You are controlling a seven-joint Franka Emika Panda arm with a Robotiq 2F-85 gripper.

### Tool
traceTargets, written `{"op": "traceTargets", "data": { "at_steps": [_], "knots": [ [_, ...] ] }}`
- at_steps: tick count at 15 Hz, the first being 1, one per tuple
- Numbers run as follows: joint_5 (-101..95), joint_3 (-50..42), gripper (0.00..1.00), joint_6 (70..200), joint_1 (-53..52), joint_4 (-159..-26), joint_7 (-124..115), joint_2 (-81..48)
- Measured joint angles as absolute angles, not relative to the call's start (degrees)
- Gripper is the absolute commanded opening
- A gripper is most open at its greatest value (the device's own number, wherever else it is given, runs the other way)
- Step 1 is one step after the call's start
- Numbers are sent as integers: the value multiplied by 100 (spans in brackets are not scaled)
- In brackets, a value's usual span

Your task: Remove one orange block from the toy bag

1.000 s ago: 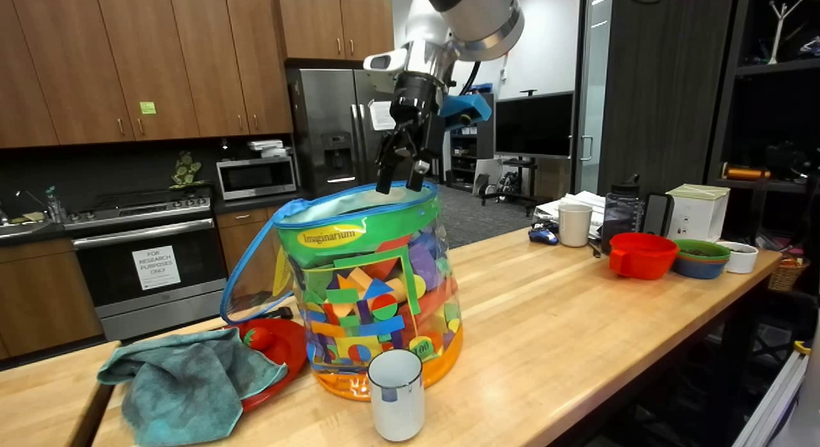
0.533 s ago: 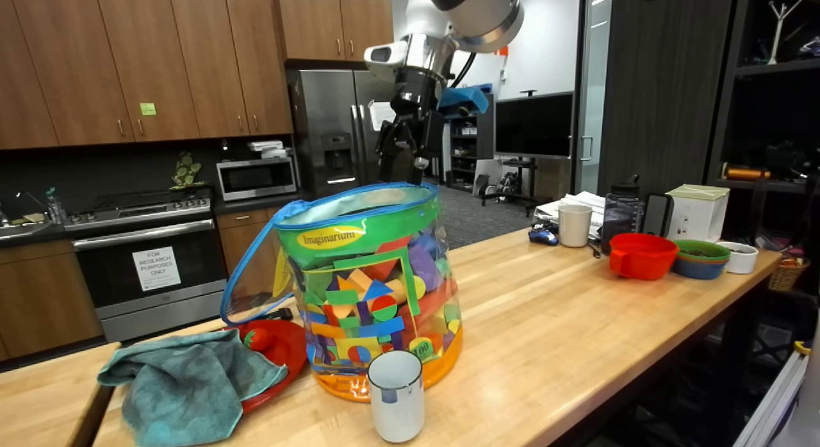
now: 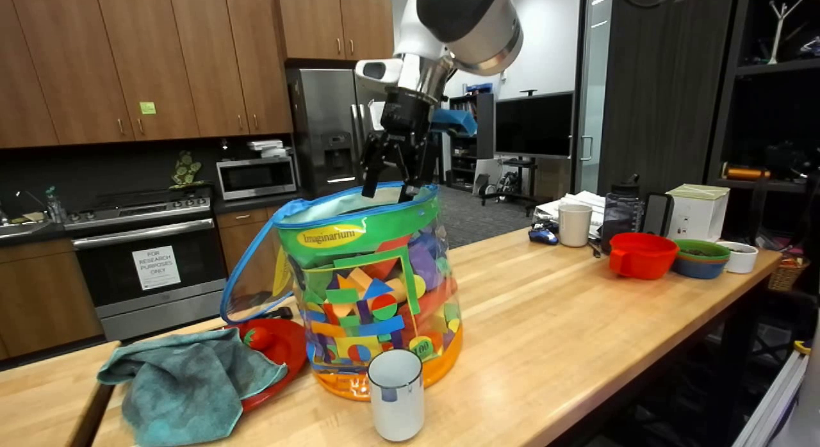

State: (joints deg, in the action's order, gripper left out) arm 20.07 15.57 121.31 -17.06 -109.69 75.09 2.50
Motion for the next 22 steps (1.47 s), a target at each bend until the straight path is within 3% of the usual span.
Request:
{"op": "traceTargets", "data": {
  "at_steps": [22],
  "knots": [
    [437,1396,100,11957,-1604,-11363,7715,642]
  ]
}}
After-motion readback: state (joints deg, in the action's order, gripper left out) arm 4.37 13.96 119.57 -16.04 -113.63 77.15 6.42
